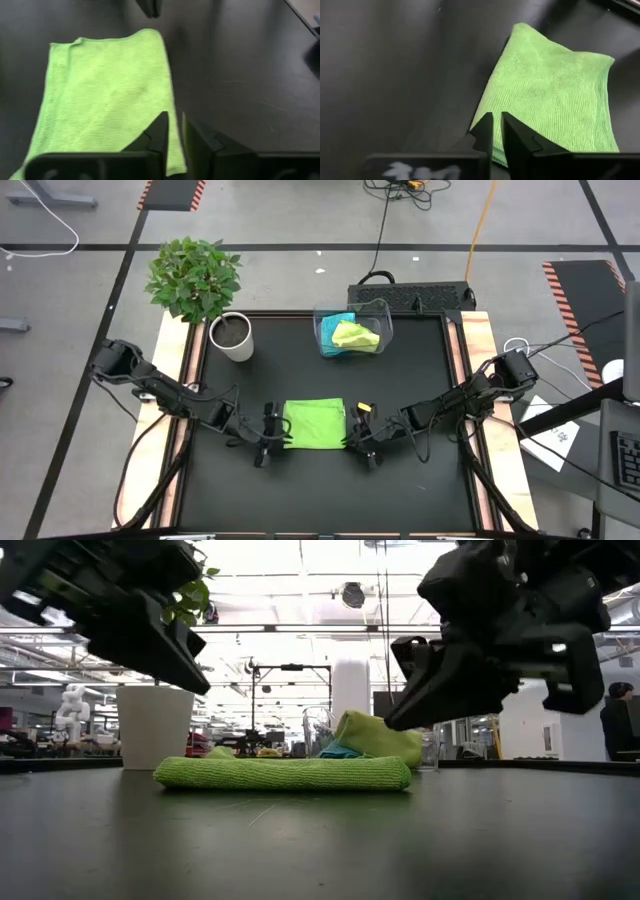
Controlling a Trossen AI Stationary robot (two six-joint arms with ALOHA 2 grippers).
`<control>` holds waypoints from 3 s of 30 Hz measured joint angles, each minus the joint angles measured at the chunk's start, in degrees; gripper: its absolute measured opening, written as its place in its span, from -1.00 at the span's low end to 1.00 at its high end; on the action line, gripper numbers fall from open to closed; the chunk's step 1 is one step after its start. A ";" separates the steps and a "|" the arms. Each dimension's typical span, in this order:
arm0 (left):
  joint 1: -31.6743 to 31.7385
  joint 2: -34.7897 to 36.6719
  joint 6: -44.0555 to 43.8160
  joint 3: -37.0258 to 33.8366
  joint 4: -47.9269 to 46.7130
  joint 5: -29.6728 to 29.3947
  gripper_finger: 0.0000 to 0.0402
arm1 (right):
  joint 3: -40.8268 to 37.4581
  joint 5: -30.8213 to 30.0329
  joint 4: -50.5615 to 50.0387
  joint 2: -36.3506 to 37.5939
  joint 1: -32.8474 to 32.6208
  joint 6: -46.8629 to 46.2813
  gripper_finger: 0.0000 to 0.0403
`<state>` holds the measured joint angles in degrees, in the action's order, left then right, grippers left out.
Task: Fold microfiber towels
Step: Fold the green microfiber cloth
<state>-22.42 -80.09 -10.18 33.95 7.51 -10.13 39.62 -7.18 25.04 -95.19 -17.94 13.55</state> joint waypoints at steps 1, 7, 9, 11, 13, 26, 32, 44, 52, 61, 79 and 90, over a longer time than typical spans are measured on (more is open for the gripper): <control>-0.69 -0.01 0.05 0.00 -0.03 -0.47 -0.65 | 0.04 -0.05 0.08 0.16 -0.19 -1.45 -0.83; -4.50 -0.02 3.09 0.20 -2.43 -7.02 -0.23 | 0.11 -0.15 -0.91 2.12 -0.17 -7.30 -0.43; -5.56 -0.02 3.85 1.89 -6.77 -9.76 -0.11 | 1.10 -0.15 -4.45 2.84 -0.19 -7.86 -0.29; -6.36 -0.46 3.66 4.82 -12.16 -12.95 0.00 | 3.37 -0.16 -9.18 2.99 -0.44 -8.33 -0.17; -7.08 -1.77 3.84 8.23 -17.72 -15.10 0.05 | 6.01 -0.25 -15.60 2.96 -0.92 -7.07 -0.08; -7.60 -14.79 3.55 15.45 -28.36 -12.61 -0.18 | 10.02 -0.28 -19.31 -0.55 -2.65 -4.99 -0.10; -7.33 -15.74 1.47 15.54 -27.48 -15.04 -0.27 | 10.02 -0.50 -18.55 -1.41 -1.87 -4.27 -0.11; -8.37 -15.72 7.03 15.50 -26.45 -16.67 -0.28 | 9.94 -0.20 -17.22 -4.55 -0.08 -3.81 -0.11; -8.22 -15.87 9.95 15.50 -24.02 -16.87 -0.28 | 9.96 -0.24 -15.87 -6.24 0.87 -5.21 -0.11; -6.23 -16.32 8.32 15.47 -21.17 -10.28 -0.28 | 9.96 -0.24 -15.89 -6.26 1.80 -5.50 -0.12; -4.00 -22.97 8.63 15.72 -18.67 -11.23 -0.28 | 10.00 0.20 -15.87 -8.34 2.65 -5.57 -0.12; -3.54 -23.12 9.86 15.58 -17.74 -12.63 -0.28 | 10.09 1.07 -12.70 -10.13 3.42 -4.96 -0.12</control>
<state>-25.96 -103.22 -0.32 49.54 -10.24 -22.76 49.71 -6.11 12.34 -105.32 -14.53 8.59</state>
